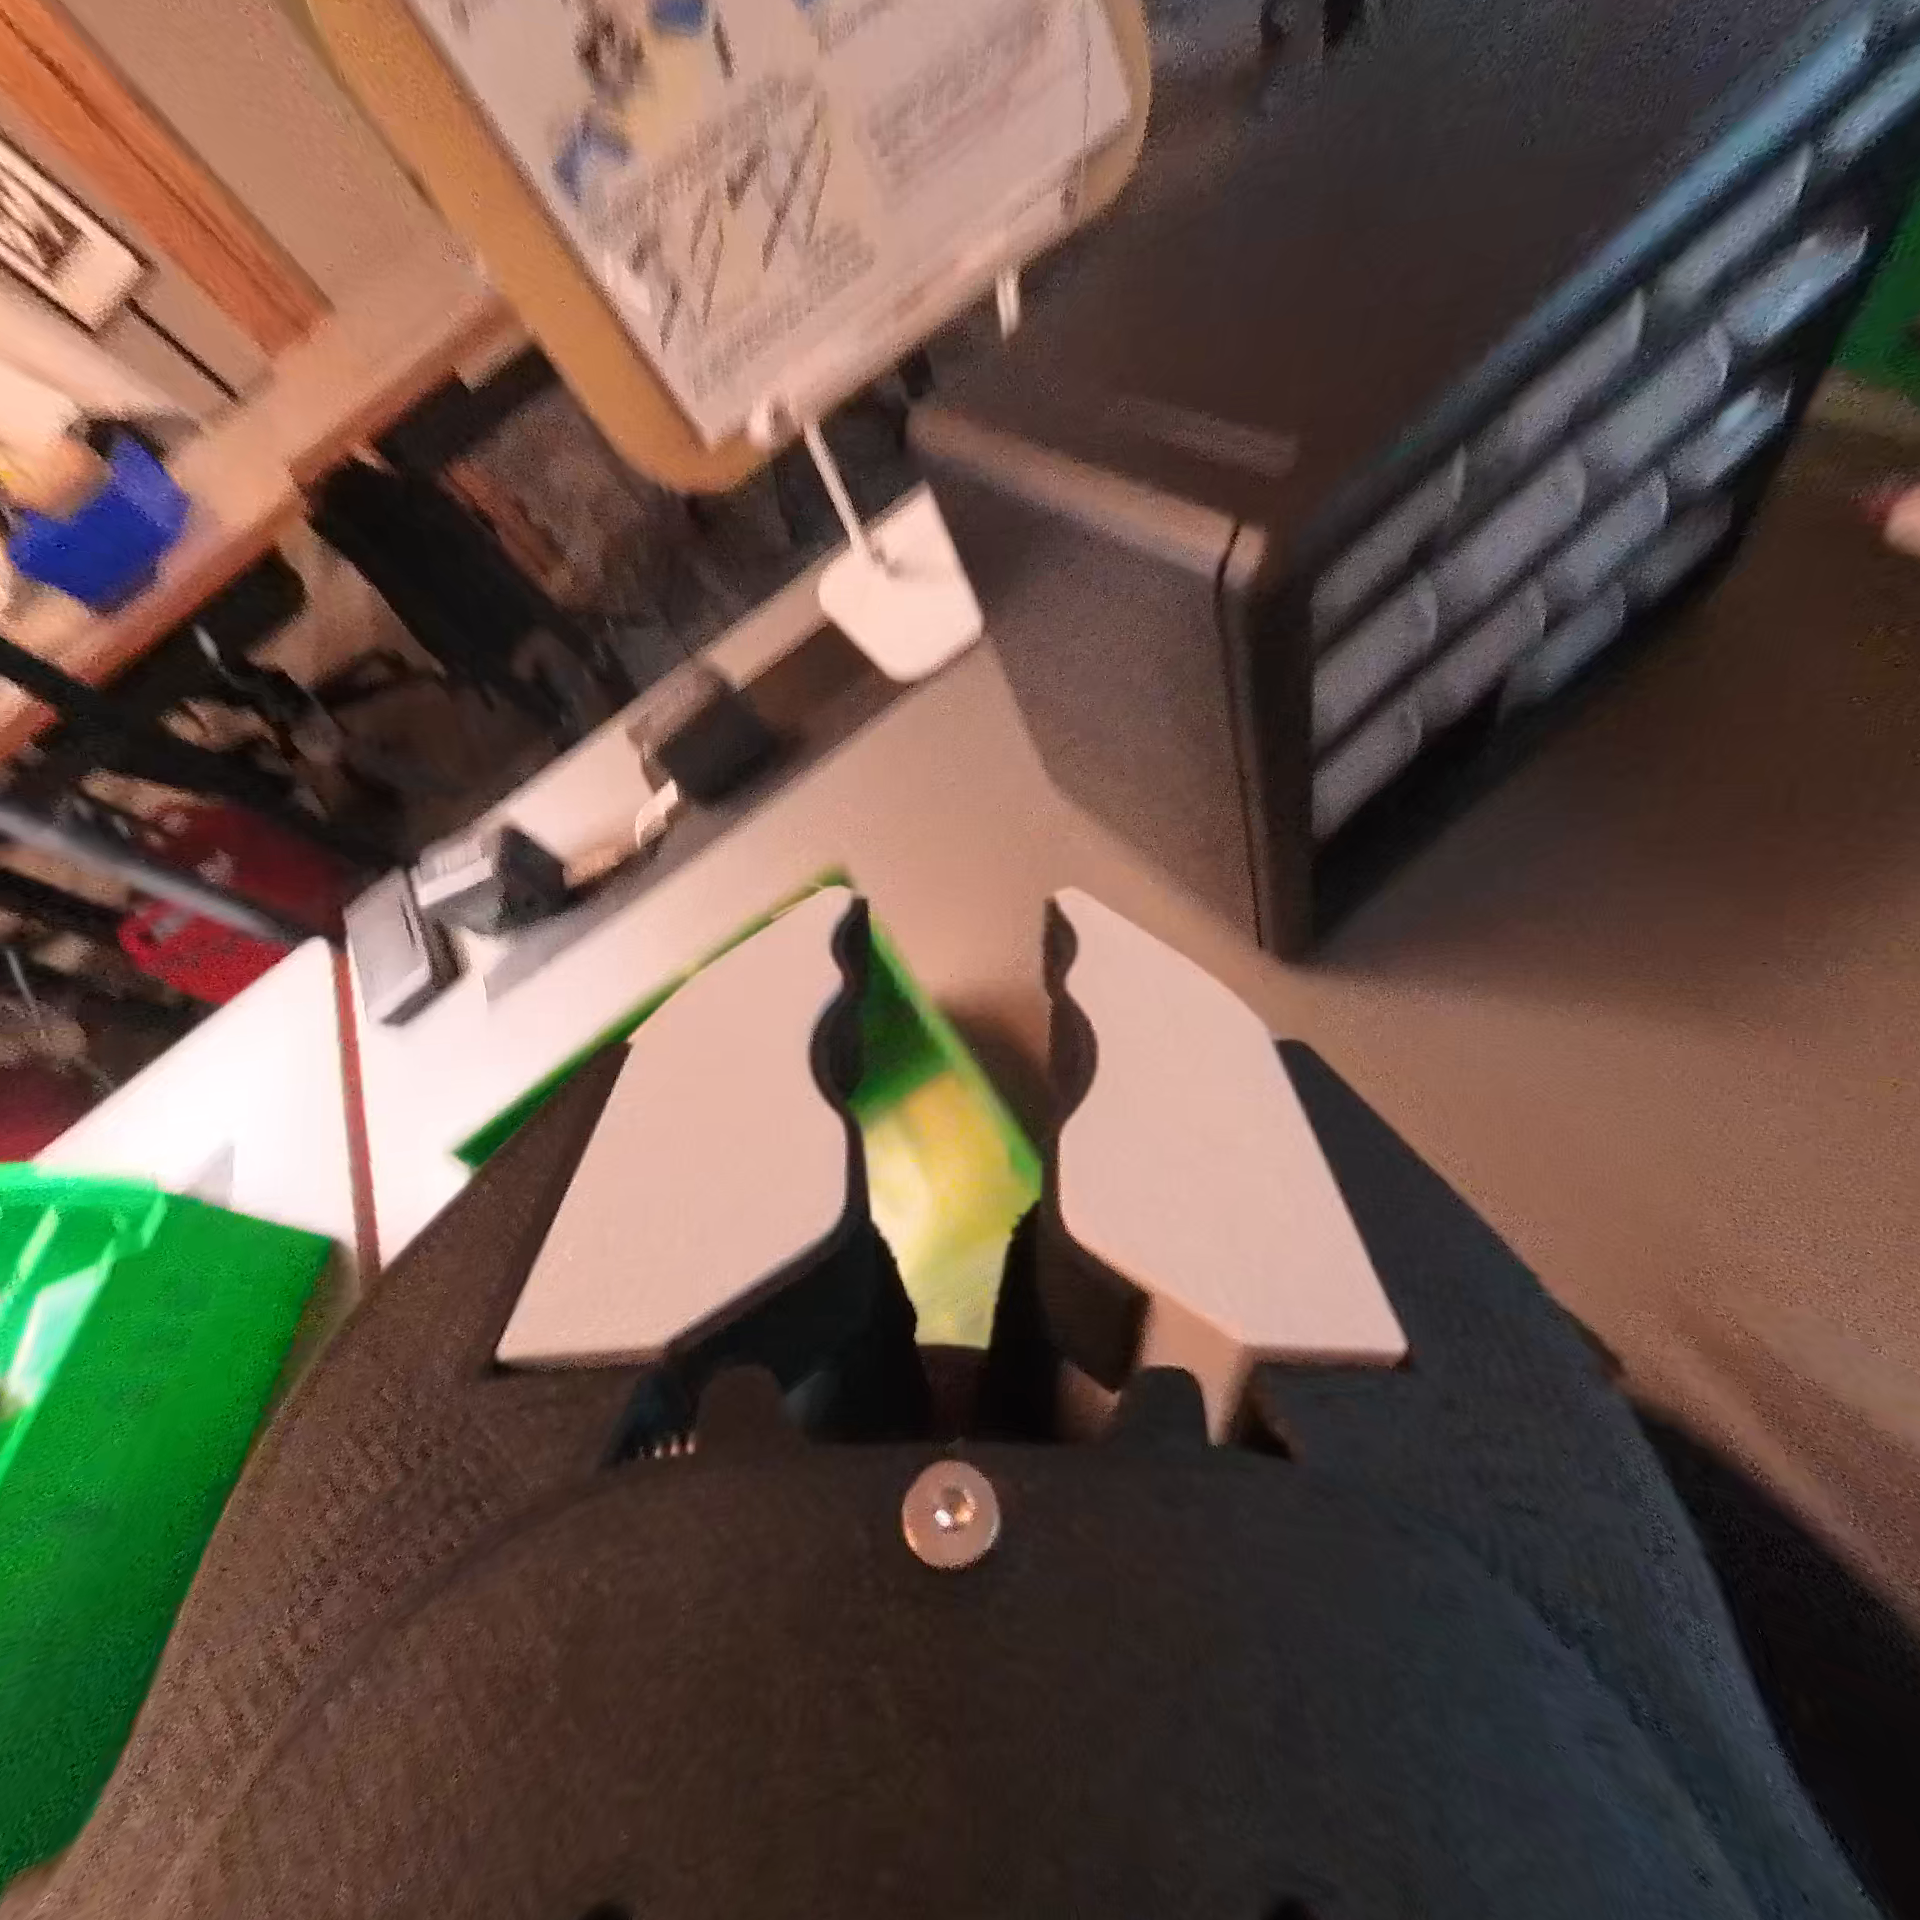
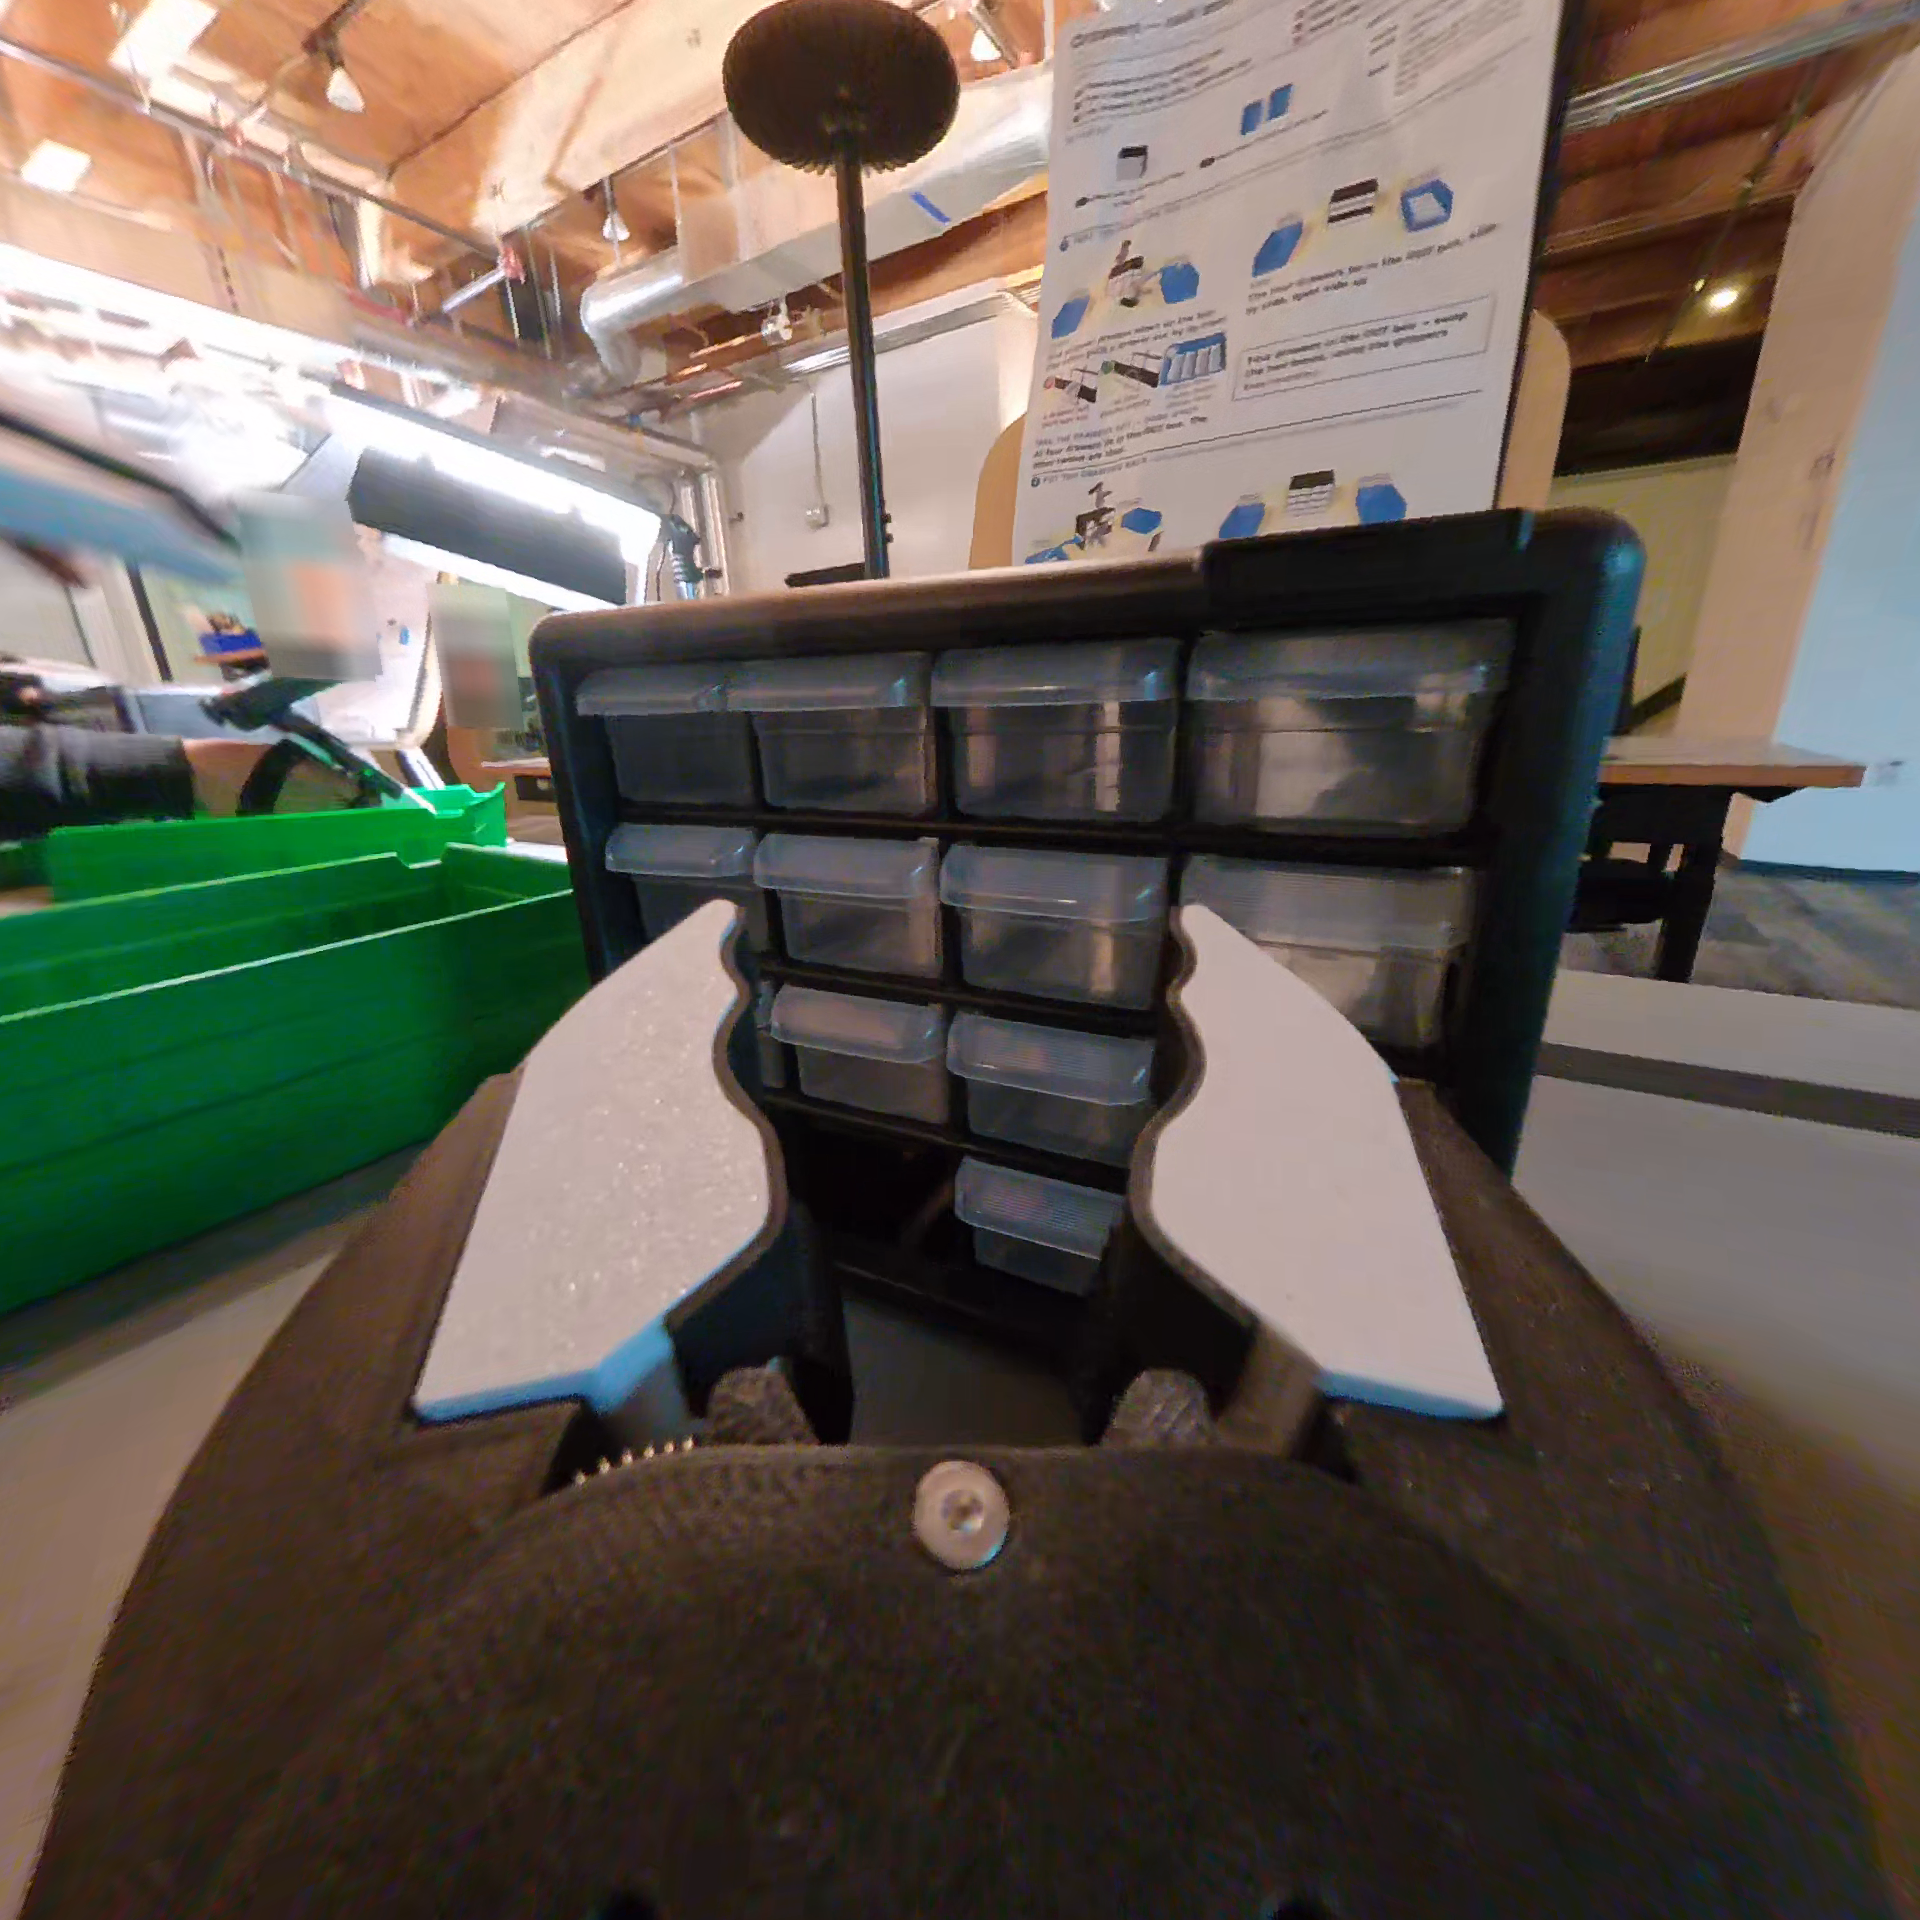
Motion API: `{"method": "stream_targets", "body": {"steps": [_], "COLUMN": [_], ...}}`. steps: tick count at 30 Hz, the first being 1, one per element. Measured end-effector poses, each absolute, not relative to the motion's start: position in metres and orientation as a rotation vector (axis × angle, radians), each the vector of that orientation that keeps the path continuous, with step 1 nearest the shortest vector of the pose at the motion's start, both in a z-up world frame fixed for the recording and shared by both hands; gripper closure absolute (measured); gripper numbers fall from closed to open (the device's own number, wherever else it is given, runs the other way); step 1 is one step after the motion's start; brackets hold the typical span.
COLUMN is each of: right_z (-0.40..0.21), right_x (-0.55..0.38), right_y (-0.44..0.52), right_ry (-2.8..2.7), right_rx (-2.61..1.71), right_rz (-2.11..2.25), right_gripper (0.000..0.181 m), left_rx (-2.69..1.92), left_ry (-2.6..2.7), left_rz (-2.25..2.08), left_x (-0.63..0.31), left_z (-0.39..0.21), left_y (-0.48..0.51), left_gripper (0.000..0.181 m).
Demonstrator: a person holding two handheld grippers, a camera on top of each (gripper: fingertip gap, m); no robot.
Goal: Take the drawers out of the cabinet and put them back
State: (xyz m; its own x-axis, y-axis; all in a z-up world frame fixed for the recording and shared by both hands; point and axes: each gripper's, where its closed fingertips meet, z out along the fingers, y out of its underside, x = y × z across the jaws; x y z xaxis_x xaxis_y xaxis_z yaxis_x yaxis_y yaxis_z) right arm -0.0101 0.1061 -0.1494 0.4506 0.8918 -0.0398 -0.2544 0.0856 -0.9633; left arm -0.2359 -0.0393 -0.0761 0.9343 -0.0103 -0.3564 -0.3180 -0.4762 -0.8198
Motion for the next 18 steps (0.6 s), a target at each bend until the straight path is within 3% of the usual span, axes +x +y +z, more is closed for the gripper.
{"method": "stream_targets", "body": {"steps": [7,18], "right_z": [-0.153,-0.159], "right_x": [-0.010,-0.014], "right_y": [0.109,0.105], "right_ry": [-0.689,-0.748], "right_rx": [-1.200,-1.199], "right_rz": [0.947,0.901], "right_gripper": [0.108,0.110], "left_rx": [-2.352,-2.641], "left_ry": [0.168,-0.187], "left_rz": [0.339,0.338], "left_x": [-0.303,-0.377], "left_z": [-0.167,-0.238], "left_y": [-0.132,-0.134], "left_gripper": [0.122,0.131]}}
